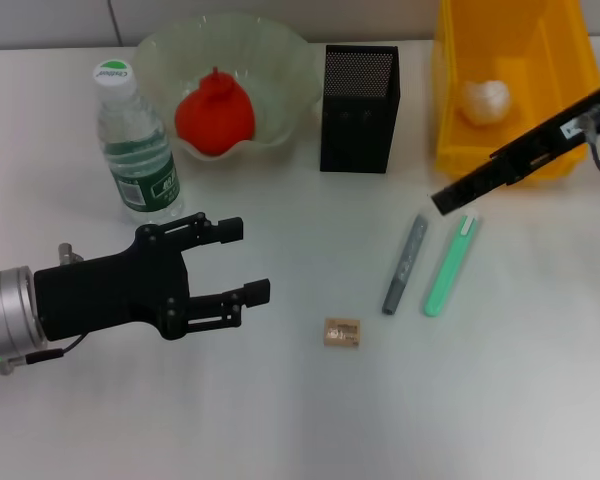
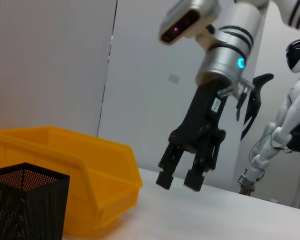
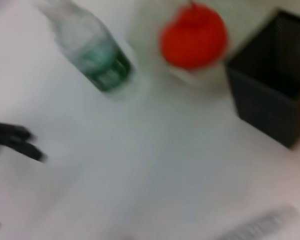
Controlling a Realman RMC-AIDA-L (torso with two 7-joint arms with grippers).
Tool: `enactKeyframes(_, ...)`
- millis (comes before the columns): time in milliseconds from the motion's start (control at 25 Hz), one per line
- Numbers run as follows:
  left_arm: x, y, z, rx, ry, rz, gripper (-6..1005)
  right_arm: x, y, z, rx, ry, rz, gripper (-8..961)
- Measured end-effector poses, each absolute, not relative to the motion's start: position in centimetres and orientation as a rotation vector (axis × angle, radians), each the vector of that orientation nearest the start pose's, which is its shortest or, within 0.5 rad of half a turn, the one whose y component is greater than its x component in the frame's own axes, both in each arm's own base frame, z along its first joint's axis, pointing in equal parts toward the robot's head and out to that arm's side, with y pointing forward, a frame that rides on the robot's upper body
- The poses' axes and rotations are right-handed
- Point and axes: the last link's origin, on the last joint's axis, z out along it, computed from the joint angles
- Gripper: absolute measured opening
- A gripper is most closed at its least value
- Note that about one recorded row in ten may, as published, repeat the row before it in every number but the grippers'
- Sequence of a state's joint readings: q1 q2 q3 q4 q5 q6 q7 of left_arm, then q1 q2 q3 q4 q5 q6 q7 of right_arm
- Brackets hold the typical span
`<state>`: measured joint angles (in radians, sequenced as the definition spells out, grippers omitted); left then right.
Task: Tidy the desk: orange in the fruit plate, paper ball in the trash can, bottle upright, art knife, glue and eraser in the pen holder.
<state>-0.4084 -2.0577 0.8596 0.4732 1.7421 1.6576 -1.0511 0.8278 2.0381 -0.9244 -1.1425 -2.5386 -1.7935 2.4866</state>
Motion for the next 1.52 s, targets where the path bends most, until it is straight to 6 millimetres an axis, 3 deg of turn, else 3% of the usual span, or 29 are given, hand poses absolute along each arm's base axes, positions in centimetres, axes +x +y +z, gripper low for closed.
enactKeyframes(120, -27.3, 27.8, -2.2, -2.738, -0.415, -0.952, 810, 15.3, 38.9, 4.4, -2.586, 1.241, -0.455, 817)
enactKeyframes(280, -27.1, 28.0, -2.2, -2.742, -0.418, -0.956, 810, 14.5, 39.5, 3.1, -2.543, 1.263, -0.614, 817)
enactKeyframes(560, -26.9, 28.2, -2.2, -2.744, -0.418, -0.958, 811, 15.8, 40.2, 0.3, -2.443, 1.288, -0.762, 816)
enactKeyframes(920, -26.9, 28.3, -2.2, -2.745, -0.439, -0.962, 811, 17.1, 40.3, -1.7, -2.393, 1.320, -0.787, 816)
enactKeyframes(1520, -26.9, 28.2, -2.2, -2.743, -0.449, -0.966, 811, 17.9, 40.8, -3.0, -2.340, 1.321, -0.789, 813)
